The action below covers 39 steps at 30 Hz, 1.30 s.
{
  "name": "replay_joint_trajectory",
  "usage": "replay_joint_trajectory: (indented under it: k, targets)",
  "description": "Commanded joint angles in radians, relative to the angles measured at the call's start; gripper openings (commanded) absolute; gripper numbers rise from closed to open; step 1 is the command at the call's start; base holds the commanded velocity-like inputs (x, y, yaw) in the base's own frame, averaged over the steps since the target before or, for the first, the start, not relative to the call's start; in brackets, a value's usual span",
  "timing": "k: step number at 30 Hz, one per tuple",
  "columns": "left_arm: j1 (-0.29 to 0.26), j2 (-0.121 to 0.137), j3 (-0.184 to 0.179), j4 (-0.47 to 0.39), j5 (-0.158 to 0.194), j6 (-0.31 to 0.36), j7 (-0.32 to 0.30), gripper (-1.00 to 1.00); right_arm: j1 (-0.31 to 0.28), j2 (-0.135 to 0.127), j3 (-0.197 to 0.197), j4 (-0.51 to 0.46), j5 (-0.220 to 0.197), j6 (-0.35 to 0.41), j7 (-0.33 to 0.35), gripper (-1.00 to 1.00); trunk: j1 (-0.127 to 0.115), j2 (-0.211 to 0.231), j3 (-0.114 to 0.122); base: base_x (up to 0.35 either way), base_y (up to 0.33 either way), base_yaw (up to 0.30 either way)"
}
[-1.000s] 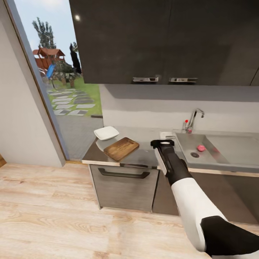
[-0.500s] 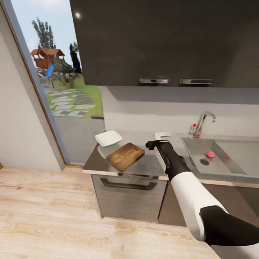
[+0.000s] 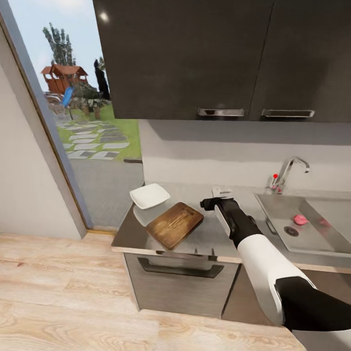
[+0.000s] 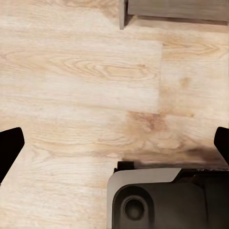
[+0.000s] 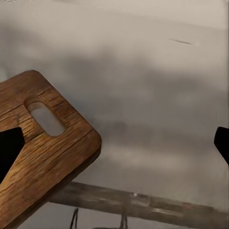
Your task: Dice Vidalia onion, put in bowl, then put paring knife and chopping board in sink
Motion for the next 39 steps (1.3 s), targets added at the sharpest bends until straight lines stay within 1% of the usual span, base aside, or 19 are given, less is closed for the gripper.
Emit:
replay_joint_trajectory:
  k: [1, 9, 11, 24, 25, 29, 32, 36, 39]
  targets:
    - [0.001, 0.000, 0.001, -0.002, 0.001, -0.001, 0.000, 1.00, -0.001, -0.003, 0.003, 0.000, 0.006, 0.005, -0.002, 1.00, 0.001, -0.002, -0.002, 0.275, 0.003, 0.000]
    - [0.001, 0.000, 0.001, -0.001, 0.001, -0.001, 0.000, 1.00, -0.001, -0.014, 0.003, 0.013, 0.005, 0.002, -0.002, 1.00, 0.001, -0.002, -0.002, 0.231, 0.001, 0.000]
    - [0.000, 0.000, 0.000, -0.001, 0.001, -0.001, 0.000, 1.00, -0.001, -0.016, 0.003, 0.030, 0.005, 0.000, -0.001, 1.00, 0.001, -0.002, -0.002, 0.058, 0.000, 0.000]
    - [0.000, 0.001, 0.001, -0.002, 0.001, -0.001, 0.000, 1.00, -0.001, -0.017, 0.003, 0.046, 0.004, -0.001, 0.000, 1.00, 0.001, -0.002, -0.002, 0.011, 0.002, 0.000]
    - [0.001, 0.001, 0.001, -0.002, 0.001, -0.001, 0.000, 1.00, -0.001, -0.017, 0.003, 0.049, 0.004, -0.001, 0.004, 1.00, 0.001, -0.002, -0.002, 0.108, 0.070, 0.000]
    - [0.001, 0.003, 0.001, -0.002, 0.001, -0.001, 0.000, 1.00, -0.001, -0.017, 0.003, 0.054, 0.006, -0.001, 0.065, 1.00, 0.001, -0.002, -0.002, 0.185, 0.145, 0.000]
    - [0.000, 0.002, 0.001, -0.002, 0.001, -0.001, 0.000, 1.00, -0.001, -0.018, 0.002, 0.059, 0.008, -0.002, 0.094, 1.00, 0.001, -0.002, -0.002, 0.208, 0.134, 0.000]
    - [0.000, 0.002, 0.000, -0.001, 0.001, -0.001, 0.000, 1.00, -0.001, -0.019, 0.003, 0.079, 0.010, -0.024, 0.097, 1.00, 0.001, -0.002, -0.002, 0.095, 0.024, 0.000]
    - [0.000, 0.001, -0.001, -0.001, 0.001, -0.001, 0.000, 1.00, -0.001, -0.020, 0.002, 0.101, 0.011, -0.056, 0.098, 1.00, 0.001, -0.002, -0.002, 0.026, 0.007, 0.000]
